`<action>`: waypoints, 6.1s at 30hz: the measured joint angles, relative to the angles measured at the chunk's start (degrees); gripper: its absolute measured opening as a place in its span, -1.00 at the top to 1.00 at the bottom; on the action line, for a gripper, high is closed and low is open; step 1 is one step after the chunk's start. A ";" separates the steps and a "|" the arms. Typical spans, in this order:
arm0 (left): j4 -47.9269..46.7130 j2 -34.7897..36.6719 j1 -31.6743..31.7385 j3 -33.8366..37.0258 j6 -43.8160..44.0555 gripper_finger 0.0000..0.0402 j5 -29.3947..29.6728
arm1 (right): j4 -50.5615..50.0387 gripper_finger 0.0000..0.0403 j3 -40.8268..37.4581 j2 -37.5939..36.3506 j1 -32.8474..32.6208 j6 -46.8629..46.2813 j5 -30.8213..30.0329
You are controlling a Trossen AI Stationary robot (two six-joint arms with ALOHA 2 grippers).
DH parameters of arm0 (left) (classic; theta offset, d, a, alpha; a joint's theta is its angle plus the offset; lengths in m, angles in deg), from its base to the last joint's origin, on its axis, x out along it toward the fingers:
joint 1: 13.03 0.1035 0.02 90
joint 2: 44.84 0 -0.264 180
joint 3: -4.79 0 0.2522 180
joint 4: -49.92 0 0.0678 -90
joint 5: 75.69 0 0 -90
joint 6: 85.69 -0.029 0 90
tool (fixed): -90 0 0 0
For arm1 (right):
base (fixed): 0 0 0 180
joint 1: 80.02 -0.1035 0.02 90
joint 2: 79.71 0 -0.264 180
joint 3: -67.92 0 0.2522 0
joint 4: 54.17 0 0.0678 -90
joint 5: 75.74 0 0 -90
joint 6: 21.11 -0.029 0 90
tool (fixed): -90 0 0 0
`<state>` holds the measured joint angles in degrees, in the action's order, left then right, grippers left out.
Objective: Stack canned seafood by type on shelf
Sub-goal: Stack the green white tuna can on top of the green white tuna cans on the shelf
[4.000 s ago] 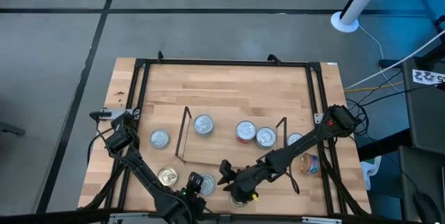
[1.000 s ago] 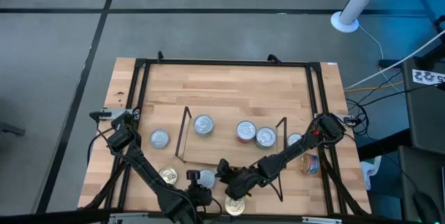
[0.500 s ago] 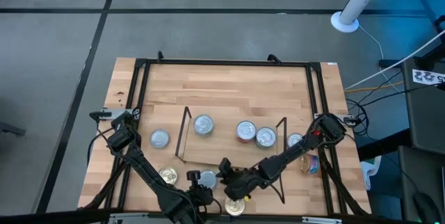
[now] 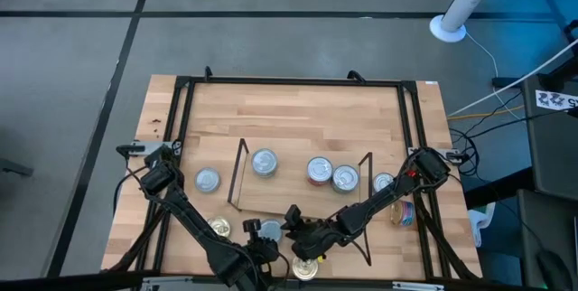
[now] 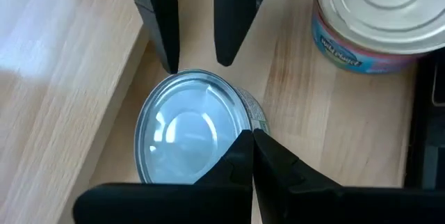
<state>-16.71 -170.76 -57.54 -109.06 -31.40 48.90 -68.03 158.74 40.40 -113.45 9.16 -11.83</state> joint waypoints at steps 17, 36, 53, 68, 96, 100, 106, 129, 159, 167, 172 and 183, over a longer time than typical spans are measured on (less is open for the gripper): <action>-0.08 2.00 0.52 -0.04 2.67 1.00 0.67 | 0.22 0.17 0.02 0.00 -2.71 1.72 -5.39; -0.19 4.69 1.07 -0.04 5.22 1.00 0.39 | 0.22 0.17 0.02 0.00 -2.62 1.04 -5.44; 3.83 6.21 1.36 -0.04 -2.53 1.00 -7.39 | 0.00 0.17 0.02 0.00 -2.58 1.07 -5.42; 8.89 5.85 0.64 3.08 -10.86 0.48 -14.65 | -0.02 0.17 0.02 0.00 -2.56 1.09 -4.37; 8.63 -0.48 -0.09 3.02 -27.84 0.47 -14.36 | -0.02 0.17 0.02 0.00 -2.56 1.16 -4.35; 8.59 -0.73 -0.13 2.95 -29.69 0.56 -13.68 | -0.02 0.17 0.02 0.00 -2.55 1.16 -4.35; 8.83 -0.78 -0.18 2.95 -30.45 0.91 -13.38 | -0.02 0.17 0.02 0.00 -2.55 1.16 -4.35; 5.35 -1.21 -0.18 -1.99 -24.56 1.00 -13.77 | 0.01 0.17 0.02 0.00 -2.56 1.66 -4.35; -5.08 -0.77 2.49 -7.67 -24.66 1.00 -9.85 | 0.48 0.17 0.00 0.00 -1.31 1.73 8.80; -5.53 0.24 3.06 -7.67 -24.68 1.00 -9.34 | 0.07 0.17 0.00 0.00 -1.27 1.66 10.73; -6.10 0.84 3.08 -7.67 -24.60 1.00 -8.71 | 0.00 0.17 0.00 0.00 -1.29 1.64 10.50; -5.71 0.55 2.99 -7.36 -17.87 0.91 -14.86 | 0.00 0.17 0.00 0.00 -1.29 1.58 8.68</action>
<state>-22.42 -170.21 -54.56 -116.42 -49.26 34.04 -68.03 158.74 40.40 -114.74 10.73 -3.15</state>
